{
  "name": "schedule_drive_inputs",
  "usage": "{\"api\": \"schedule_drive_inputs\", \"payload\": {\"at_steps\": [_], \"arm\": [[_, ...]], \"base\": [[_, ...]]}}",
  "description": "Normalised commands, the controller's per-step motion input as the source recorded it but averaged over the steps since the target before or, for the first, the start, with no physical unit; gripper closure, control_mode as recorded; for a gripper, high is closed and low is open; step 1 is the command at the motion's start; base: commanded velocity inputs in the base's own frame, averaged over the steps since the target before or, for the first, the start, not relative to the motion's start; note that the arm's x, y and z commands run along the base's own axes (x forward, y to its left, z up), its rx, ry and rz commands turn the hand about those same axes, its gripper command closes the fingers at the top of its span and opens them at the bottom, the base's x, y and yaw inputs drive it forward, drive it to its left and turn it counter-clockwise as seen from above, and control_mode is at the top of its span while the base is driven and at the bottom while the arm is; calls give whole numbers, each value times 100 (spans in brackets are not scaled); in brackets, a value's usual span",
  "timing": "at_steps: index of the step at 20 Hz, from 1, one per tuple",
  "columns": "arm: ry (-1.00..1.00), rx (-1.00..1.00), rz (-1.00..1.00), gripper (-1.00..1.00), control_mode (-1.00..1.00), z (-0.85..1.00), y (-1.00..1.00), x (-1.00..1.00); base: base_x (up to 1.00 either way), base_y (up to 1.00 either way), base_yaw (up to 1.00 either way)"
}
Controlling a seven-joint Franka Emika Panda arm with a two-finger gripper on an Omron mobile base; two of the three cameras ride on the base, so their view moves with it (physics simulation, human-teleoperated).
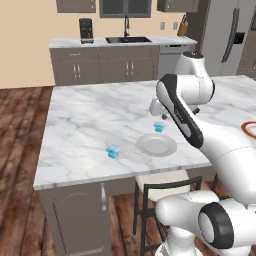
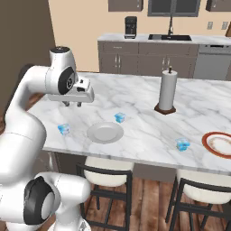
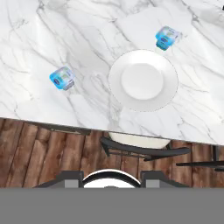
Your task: Place two yogurt containers on each plate.
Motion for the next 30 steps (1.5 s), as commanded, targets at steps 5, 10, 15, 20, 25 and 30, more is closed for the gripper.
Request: {"api": "schedule_drive_inputs", "payload": {"at_steps": [5, 10, 15, 20, 25, 30], "arm": [[0, 7, 0, -100, -100, -8, 42, -48], [0, 11, -13, -100, -100, -48, 89, -43], [14, 9, -47, -100, -100, -57, 91, 9], [21, 3, -61, -100, -100, -52, 55, 56], [21, 0, -52, -100, -100, -41, 9, 92], [5, 1, -23, -100, -100, -41, 0, 81]], "base": [[0, 0, 0], [0, 0, 0], [0, 0, 0], [0, 0, 0], [0, 0, 0], [0, 0, 0]]}}
